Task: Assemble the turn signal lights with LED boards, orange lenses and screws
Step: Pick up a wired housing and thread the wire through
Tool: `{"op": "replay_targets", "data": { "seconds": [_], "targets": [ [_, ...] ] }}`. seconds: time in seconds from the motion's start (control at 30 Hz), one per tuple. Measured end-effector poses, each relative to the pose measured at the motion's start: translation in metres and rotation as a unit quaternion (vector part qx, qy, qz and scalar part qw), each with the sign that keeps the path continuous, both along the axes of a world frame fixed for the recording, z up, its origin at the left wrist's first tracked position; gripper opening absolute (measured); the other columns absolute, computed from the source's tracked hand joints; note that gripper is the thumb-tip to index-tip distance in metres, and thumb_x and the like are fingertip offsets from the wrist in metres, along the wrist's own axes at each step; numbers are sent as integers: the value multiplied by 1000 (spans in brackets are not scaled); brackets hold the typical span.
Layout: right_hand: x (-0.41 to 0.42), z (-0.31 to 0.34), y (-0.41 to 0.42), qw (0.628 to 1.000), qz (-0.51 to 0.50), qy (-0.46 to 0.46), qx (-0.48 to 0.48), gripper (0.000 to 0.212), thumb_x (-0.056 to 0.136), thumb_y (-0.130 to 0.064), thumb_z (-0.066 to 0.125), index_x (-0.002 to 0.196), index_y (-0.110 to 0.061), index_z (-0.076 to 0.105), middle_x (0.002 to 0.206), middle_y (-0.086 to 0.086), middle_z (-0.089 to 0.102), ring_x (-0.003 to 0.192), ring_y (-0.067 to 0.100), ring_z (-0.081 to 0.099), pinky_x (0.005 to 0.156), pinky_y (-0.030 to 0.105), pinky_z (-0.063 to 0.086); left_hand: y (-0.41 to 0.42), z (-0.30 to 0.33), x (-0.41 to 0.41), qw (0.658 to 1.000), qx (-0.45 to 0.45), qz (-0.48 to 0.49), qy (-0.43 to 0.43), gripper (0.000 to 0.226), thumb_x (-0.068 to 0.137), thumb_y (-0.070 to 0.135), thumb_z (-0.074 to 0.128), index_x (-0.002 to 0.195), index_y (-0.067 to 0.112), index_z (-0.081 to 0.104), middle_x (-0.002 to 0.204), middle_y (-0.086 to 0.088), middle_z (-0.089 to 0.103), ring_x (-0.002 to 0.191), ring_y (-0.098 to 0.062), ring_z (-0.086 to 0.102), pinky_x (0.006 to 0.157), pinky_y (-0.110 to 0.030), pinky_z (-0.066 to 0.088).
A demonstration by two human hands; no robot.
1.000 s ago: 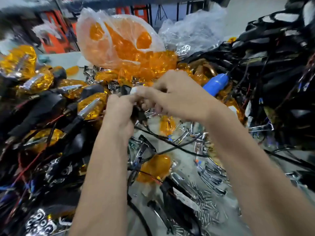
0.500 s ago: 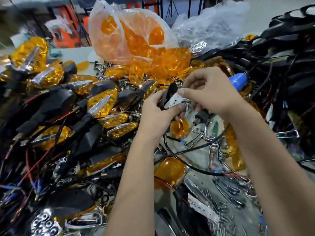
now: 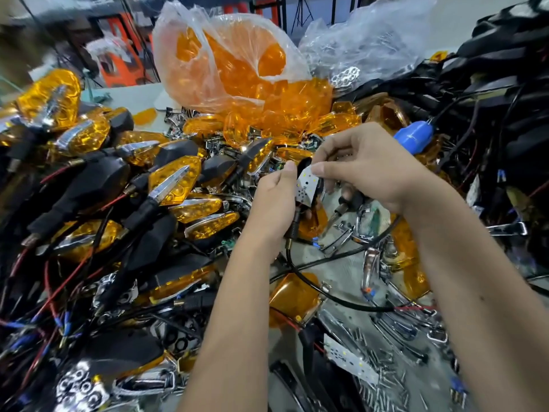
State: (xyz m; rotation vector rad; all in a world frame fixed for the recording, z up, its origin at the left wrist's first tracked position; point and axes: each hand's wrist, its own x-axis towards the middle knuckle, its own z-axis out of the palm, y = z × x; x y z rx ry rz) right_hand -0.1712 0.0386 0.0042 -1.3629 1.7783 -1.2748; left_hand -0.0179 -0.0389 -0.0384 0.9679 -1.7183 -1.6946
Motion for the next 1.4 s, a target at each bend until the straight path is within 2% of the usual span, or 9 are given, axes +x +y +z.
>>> {"op": "replay_targets", "data": {
  "seconds": [0.1,0.33,0.5,0.63,0.73,0.83,1.03,1.13,1.4],
  "targets": [
    [-1,0,-1,999,-25,-8,-20,8,93,-12,77,86,-9,74,65,7,58,49,14,46,44,23,42,4,3,0,999,-10,2,35,57,112,47,36,105,-2,66,79,-15,69,65,-25,65,52,-32,48],
    [5,0,-3,994,-65,69,-59,16,93,-17,77,81,-20,68,50,-11,59,39,7,52,43,20,44,8,6,0,996,-29,-12,86,44,110,53,31,108,28,67,75,1,68,57,-12,60,45,-24,44],
    [14,1,1,991,-49,82,-97,13,96,-11,71,100,-16,60,89,7,65,47,17,59,44,39,56,15,9,-1,995,4,9,103,40,107,60,34,89,49,69,70,2,62,50,-10,50,44,-25,36],
    [15,4,3,991,-4,98,-95,8,99,-14,65,103,-16,72,79,-6,71,48,20,65,46,37,55,15,7,0,989,5,-5,146,45,108,59,31,120,28,61,79,-12,58,49,-12,46,42,-23,33],
    [18,7,3,987,12,118,-105,8,97,-16,70,102,-13,76,89,1,73,64,23,72,51,43,60,18,9,0,985,14,-13,170,56,106,64,26,119,21,59,81,-18,61,48,-13,44,41,-23,32],
    [18,10,4,985,9,130,-111,9,98,-12,69,102,-12,77,87,-1,74,53,23,69,50,40,60,18,11,1,986,15,-21,168,69,105,67,20,122,9,54,83,-22,59,50,-15,46,44,-24,34],
    [16,13,5,988,-13,109,-114,12,99,-10,66,99,-10,78,81,9,74,48,27,69,50,44,60,17,10,3,985,31,-82,148,84,100,73,8,115,6,54,79,-16,62,48,-23,45,45,-27,38],
    [17,13,5,988,-13,102,-114,12,100,-9,66,102,-9,78,84,9,74,54,33,71,50,47,61,17,11,4,980,45,-112,161,81,98,77,6,93,20,64,75,-16,52,45,-18,33,45,-26,28],
    [17,16,5,988,19,95,-120,15,101,-8,64,106,-7,78,88,16,72,61,34,72,53,37,61,16,12,6,973,43,-148,174,89,98,77,2,79,15,64,65,-8,43,44,-16,22,45,-22,21]
  ]
}}
